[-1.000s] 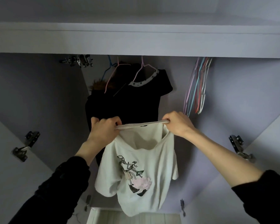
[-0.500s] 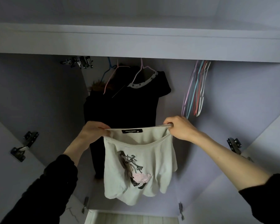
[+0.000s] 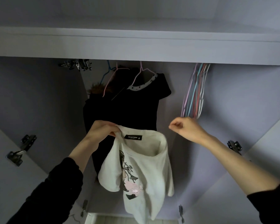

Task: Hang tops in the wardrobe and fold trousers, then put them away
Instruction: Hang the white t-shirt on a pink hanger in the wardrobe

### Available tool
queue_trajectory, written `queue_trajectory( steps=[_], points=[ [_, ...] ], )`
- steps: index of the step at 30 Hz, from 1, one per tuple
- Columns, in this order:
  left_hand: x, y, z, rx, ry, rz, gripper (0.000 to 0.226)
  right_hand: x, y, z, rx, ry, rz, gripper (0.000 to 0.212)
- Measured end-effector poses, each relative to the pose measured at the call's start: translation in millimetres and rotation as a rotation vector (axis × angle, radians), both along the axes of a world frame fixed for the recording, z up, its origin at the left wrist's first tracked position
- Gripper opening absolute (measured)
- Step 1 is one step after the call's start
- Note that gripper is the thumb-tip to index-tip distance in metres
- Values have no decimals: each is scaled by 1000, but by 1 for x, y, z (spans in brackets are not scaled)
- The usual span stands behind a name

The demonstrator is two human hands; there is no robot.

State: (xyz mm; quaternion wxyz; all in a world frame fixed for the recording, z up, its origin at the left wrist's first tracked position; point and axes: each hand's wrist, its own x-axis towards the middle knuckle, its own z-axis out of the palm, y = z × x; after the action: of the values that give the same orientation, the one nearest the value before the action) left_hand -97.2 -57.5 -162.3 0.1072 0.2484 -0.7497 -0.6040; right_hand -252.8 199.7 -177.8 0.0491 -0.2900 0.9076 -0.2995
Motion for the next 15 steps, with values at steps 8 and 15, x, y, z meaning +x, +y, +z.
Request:
queue_trajectory(
  steps=[8,15],
  points=[
    [-14,17,-10,-194,-67,-62,14,-30,-19,13,-112,185,-322,29],
    [-11,3,-1,-150,-65,-35,12,-66,-44,16,-152,-254,-548,42]
  ],
)
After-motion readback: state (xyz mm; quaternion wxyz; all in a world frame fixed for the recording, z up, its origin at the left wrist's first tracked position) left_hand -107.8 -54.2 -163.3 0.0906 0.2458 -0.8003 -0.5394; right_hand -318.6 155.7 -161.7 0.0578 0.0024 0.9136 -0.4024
